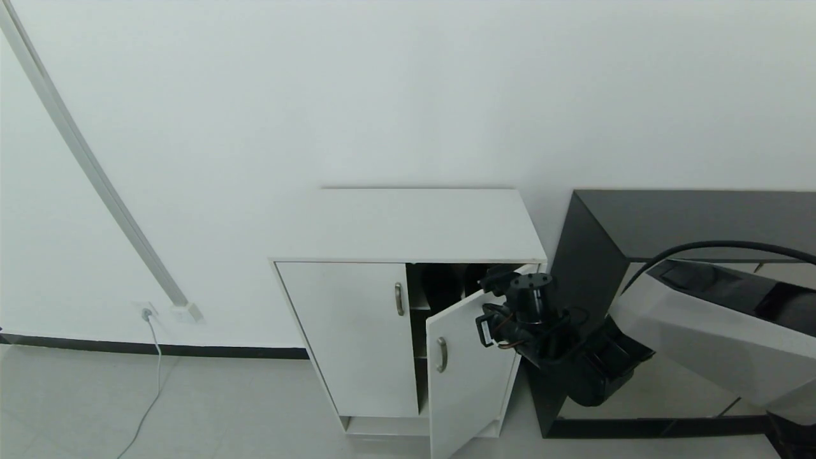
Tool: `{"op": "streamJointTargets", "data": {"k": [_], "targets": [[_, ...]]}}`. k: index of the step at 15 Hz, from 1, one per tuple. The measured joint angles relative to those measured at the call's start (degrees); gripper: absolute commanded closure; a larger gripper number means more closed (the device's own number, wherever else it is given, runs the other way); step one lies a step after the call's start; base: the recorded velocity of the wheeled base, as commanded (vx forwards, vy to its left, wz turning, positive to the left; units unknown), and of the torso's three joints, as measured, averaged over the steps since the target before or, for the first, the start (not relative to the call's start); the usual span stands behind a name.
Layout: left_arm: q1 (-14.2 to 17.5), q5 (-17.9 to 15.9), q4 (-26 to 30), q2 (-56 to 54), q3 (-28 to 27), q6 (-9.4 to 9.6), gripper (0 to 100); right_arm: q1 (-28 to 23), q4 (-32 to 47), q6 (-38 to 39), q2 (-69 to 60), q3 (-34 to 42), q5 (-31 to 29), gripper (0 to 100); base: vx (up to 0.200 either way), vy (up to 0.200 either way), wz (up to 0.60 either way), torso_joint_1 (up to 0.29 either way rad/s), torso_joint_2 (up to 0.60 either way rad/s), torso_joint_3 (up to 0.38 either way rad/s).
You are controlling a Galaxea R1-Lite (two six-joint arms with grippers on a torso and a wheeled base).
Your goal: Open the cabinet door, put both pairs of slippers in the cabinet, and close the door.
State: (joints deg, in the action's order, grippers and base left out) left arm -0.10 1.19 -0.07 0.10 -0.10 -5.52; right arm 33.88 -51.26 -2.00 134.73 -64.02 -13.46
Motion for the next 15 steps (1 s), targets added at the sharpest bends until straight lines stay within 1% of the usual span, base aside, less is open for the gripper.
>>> {"op": "streamJointTargets", "data": {"k": [7,13,15], "targets": [[0.0,0.0,0.0,0.0,0.0,0.0,100,-2.0,0.5,-0.1,7.2,-10.5,0.0,100,0.0,0.0,0.0,0.0,0.0,0.0],[0.0,0.0,0.0,0.0,0.0,0.0,100,-2.9,2.0,-0.2,11.3,-16.9,-0.1,100,0.0,0.0,0.0,0.0,0.0,0.0],[0.0,0.0,0.0,0.0,0.0,0.02,100,-2.9,3.7,-0.1,12.2,-18.9,-0.1,100,0.0,0.0,0.0,0.0,0.0,0.0]]}}
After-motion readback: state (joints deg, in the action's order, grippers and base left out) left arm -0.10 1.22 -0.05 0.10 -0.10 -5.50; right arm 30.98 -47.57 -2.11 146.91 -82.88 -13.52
